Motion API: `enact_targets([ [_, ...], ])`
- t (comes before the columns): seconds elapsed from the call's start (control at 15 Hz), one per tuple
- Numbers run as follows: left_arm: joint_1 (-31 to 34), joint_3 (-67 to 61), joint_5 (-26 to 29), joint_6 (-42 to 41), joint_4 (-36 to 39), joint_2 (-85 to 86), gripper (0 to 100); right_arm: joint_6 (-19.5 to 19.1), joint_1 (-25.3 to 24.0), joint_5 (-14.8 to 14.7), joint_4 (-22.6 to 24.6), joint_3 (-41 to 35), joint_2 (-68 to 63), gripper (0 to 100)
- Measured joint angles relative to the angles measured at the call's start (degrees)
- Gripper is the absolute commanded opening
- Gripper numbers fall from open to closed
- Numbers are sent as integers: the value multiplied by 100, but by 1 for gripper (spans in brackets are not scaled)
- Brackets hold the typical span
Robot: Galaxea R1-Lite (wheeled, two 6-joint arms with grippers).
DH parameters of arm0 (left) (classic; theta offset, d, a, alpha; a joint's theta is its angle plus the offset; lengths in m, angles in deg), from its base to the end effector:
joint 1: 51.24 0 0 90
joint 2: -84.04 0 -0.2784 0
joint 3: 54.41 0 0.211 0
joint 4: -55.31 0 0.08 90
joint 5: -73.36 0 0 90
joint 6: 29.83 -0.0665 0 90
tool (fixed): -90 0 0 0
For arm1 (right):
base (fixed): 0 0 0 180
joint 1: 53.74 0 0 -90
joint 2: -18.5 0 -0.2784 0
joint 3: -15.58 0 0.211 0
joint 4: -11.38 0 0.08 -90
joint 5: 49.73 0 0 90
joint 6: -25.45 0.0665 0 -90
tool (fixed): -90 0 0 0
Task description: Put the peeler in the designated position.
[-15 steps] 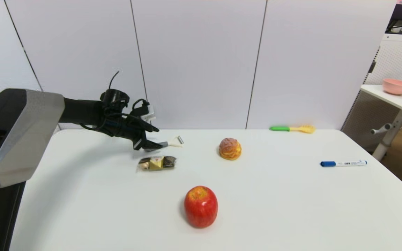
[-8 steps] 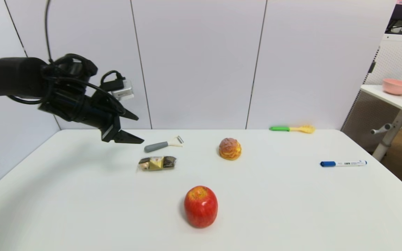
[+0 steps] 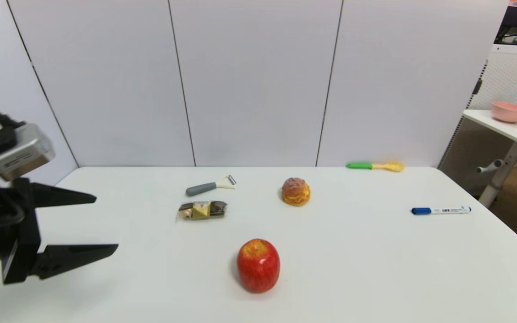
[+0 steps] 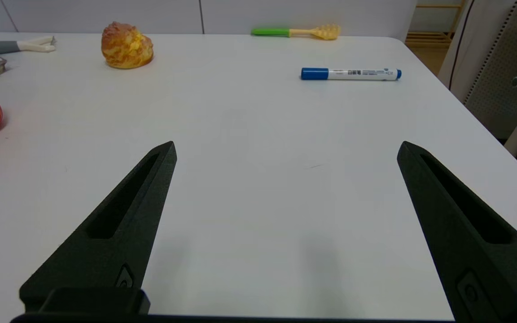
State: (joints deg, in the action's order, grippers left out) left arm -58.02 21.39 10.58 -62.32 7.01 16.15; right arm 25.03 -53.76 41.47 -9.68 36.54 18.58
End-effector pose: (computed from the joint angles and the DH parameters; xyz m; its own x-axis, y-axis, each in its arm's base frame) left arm 0.2051 -0.0550 0.1968 0.6186 -0.5342 -0.5762 0.7260 0.6690 0.1591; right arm 0.0650 0.0014 0.0753 0.9998 0.0213 -0.0003 -0.0213 0.9997 -0.0073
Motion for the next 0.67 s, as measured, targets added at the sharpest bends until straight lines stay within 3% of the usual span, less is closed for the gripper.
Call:
enact_targets([
  [0.47, 0, -3228, -1345, 1921, 3205, 3313, 100, 0, 0, -2, -1, 0, 0, 100],
  [0.67, 50, -3578, -1438, 2191, 3747, 4146, 100, 1, 0, -2, 2, 0, 0, 100],
])
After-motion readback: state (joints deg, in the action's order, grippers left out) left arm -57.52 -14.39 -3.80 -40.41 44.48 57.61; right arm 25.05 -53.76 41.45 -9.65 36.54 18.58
